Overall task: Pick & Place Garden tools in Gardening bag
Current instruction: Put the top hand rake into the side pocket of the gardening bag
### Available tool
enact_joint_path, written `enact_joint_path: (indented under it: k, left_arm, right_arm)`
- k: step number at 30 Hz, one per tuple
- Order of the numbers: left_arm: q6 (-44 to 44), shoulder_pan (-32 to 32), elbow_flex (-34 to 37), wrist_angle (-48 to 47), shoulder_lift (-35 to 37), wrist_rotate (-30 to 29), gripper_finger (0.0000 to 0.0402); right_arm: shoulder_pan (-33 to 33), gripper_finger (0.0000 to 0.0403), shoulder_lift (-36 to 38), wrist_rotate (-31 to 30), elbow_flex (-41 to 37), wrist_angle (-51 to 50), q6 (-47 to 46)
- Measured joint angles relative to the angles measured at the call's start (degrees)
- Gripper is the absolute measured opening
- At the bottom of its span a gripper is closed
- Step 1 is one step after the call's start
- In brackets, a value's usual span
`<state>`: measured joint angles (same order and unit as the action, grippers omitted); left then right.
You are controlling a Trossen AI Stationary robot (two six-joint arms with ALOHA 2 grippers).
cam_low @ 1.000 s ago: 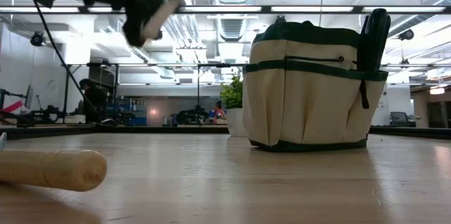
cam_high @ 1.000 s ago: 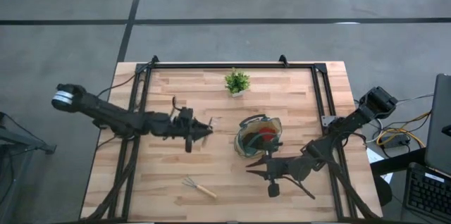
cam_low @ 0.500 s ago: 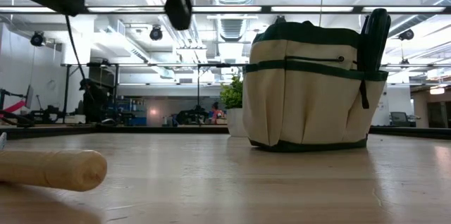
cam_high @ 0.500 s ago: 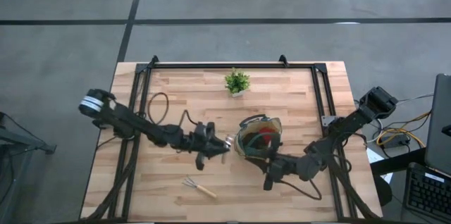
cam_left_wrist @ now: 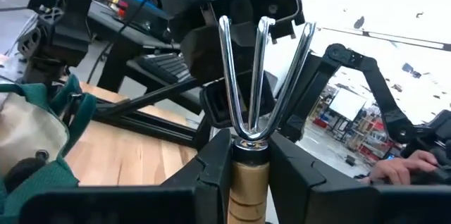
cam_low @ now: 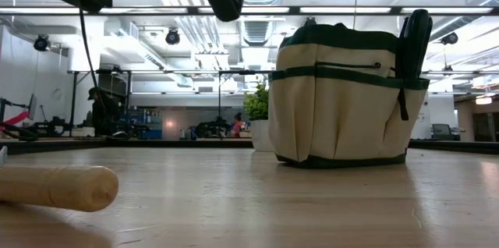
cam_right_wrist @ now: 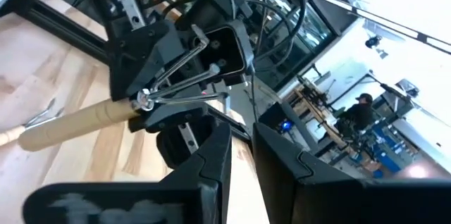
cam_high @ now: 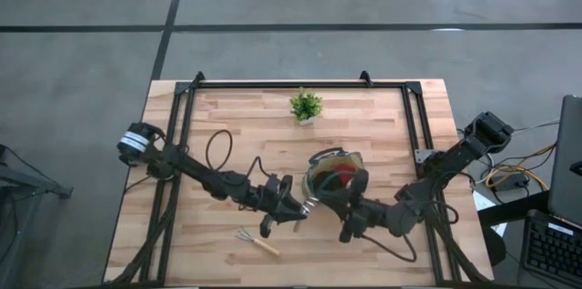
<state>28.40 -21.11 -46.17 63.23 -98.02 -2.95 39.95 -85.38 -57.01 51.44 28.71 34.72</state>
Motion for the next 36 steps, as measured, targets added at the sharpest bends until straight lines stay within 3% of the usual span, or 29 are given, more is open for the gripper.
enact_joint_path:
  k: [7,12,36]
  left_arm:
    - [0.12,-0.49,-0.25,0.01,-0.56,-1.26,0.0074]
    - [0.10,-0.49,-0.67,0.06,-0.56,-1.60,0.0074]
    - [0.03,-1.12,-1.20,-1.09,-0.56,-1.69,0.0074]
  right_arm:
    - [0.06,0.0052,0.00,0.35,-0.04,-0.02,0.05]
    - [0.04,0.0052,0.00,4.19,-0.04,0.13,0.46]
    - [-1.62,0.0050,0.00,6.49,0.63,0.24,0.96]
